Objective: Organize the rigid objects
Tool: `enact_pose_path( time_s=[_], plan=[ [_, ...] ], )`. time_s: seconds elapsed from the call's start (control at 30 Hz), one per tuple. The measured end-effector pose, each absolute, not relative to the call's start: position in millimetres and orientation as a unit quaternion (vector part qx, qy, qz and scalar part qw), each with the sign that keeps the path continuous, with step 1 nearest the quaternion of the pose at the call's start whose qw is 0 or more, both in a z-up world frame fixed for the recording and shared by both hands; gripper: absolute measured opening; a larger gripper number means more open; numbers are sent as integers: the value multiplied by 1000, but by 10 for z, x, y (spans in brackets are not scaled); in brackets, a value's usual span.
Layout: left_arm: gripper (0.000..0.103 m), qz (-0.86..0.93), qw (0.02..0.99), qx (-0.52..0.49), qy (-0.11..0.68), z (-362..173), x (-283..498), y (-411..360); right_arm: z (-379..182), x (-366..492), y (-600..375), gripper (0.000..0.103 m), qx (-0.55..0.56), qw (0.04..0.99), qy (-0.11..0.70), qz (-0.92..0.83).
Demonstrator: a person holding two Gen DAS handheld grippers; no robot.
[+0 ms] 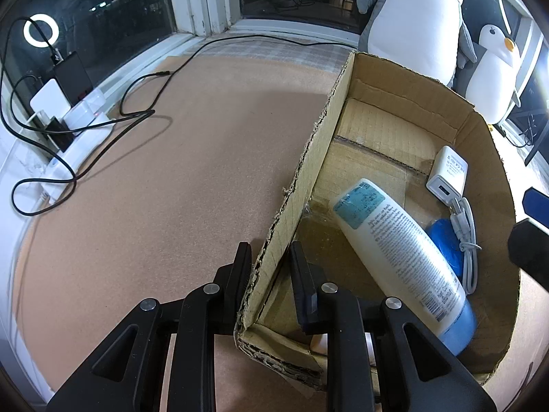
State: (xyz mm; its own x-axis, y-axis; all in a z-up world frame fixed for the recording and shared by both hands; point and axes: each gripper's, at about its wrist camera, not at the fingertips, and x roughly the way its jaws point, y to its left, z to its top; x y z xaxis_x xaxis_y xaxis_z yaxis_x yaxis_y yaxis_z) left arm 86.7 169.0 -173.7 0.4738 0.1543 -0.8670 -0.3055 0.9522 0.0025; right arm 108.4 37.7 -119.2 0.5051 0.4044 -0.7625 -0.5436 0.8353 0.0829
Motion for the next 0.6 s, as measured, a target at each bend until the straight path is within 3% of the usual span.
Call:
enact_pose_path(
  time_s=[0.6],
  plan=[
    [21,135,855,-76,495,-1740,867,1684,-1210,1187,-621,64,-45,877,434,202]
  ],
)
